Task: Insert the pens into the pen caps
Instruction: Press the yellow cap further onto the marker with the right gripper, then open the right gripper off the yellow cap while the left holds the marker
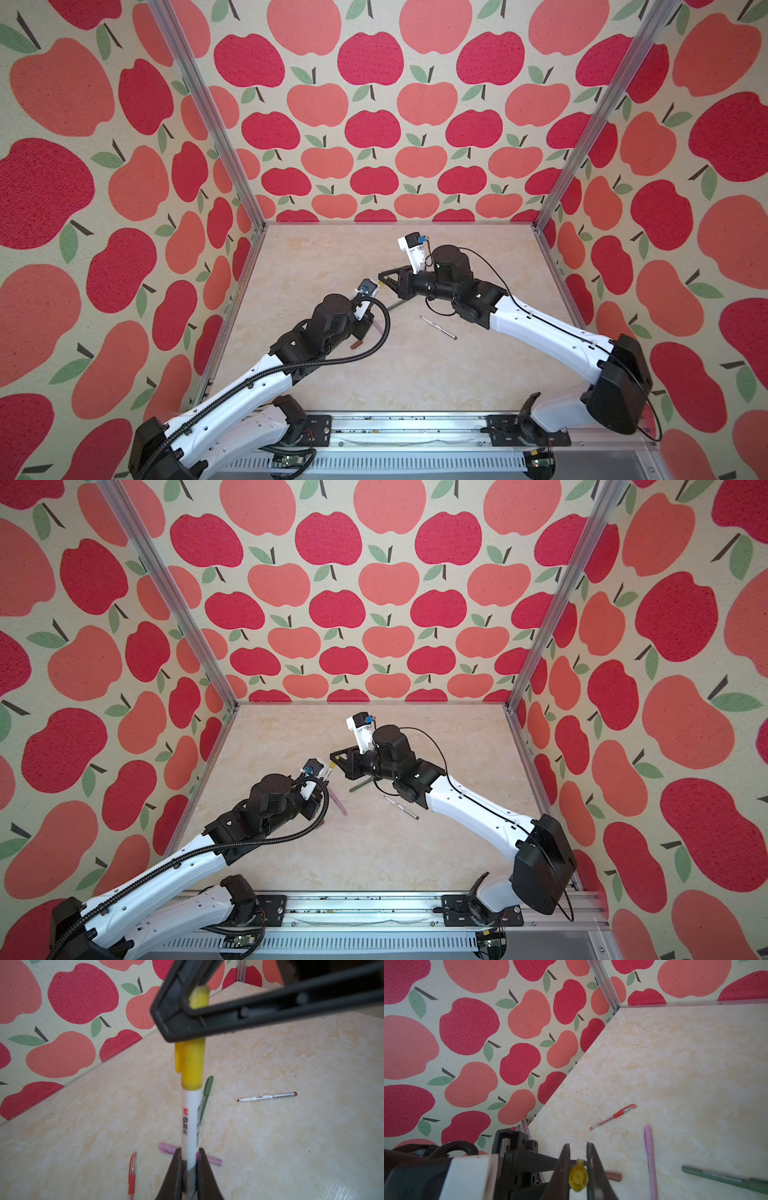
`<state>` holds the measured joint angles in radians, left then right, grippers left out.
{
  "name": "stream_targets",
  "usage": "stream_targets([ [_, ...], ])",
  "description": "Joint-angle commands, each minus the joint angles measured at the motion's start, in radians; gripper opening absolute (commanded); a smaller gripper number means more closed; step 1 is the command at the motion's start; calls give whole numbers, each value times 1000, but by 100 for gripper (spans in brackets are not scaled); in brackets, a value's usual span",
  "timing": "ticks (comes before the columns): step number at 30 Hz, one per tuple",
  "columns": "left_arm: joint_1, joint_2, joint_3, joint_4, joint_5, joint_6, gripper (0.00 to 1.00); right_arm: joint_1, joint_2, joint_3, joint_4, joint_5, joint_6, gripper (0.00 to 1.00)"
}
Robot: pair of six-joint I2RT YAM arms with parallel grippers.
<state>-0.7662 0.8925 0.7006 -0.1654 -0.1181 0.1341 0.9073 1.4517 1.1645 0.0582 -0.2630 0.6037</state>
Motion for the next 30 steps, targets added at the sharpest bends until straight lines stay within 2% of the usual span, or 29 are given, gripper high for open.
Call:
stream_targets([
  [1, 6, -21, 129, 319, 35, 12, 0, 80, 70, -87, -172, -129, 36, 0],
  [11, 75, 4, 166, 385, 97, -5, 0, 97, 95, -129, -144, -144, 61, 0],
  [30, 93, 59, 242, 457, 117, 6, 0, 118, 129, -204, -86, -147, 98, 0],
])
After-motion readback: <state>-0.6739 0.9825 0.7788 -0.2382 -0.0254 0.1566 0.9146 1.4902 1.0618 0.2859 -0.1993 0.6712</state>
